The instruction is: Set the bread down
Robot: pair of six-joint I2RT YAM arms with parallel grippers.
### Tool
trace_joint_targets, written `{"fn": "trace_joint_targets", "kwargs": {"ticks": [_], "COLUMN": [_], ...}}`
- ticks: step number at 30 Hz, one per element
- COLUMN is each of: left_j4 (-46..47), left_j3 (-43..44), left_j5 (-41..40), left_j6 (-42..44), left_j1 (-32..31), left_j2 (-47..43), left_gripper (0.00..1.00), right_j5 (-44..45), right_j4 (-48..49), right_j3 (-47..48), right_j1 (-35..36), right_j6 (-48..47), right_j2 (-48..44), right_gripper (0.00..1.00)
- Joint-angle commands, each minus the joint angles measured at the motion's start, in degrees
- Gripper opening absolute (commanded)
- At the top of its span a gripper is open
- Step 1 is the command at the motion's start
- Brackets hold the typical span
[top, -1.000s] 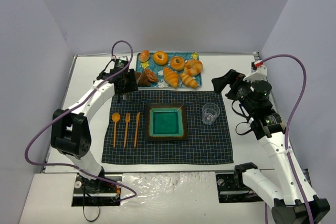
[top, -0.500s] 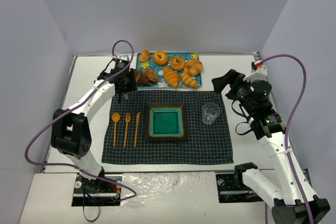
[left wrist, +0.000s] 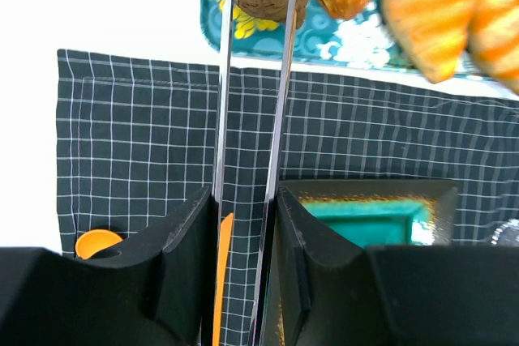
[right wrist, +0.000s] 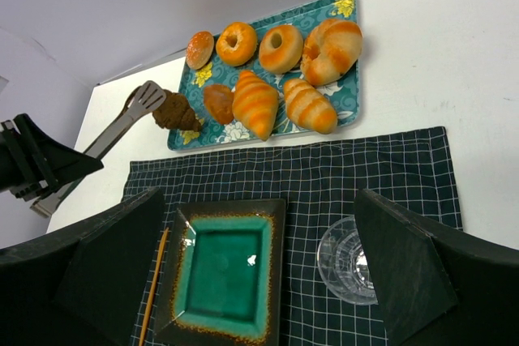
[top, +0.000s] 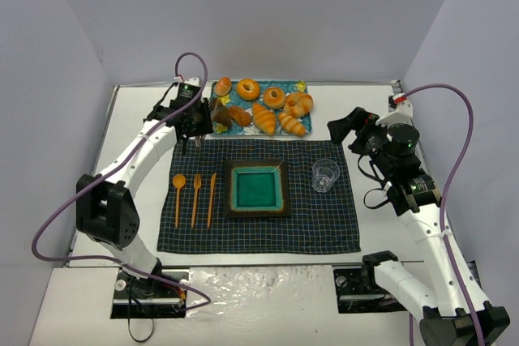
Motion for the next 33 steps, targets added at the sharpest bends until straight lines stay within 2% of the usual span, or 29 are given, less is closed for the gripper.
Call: {"fn": "trace_joint_targets", "kwargs": {"ticks": [1, 19, 25, 33], "left_j4": [-0.2, -2.8, -7.4, -8.7], "left_j3": [5.4, 4.2, 5.1, -0.8], "left_j5": [0.7, 0.7, 3.4, 6.2], "left_j6": [2.1, 3.5, 5.3, 5.1], "left_j1": [-0.9, -2.2, -4.1, -7.3], "left_j2": [-5.2, -11.3, -12.4, -19.4], "left_gripper": [0.08, 0.05, 0.05, 0.04], "right_j5": [1.4, 1.6, 1.9, 2.2], "right_j4": [3.4, 3.5, 3.5, 4.0], "right_j3": [0.7, 0.3, 0.0, -0.5], "right_j1": [0.4, 0.6, 0.8, 1.2], "right_j6": [-0.3, 0.2, 0.2, 0.3], "right_j2": [0.4, 0.5, 0.6, 0.9], "right_gripper": [1.0, 1.0, 1.0, 1.0]}}
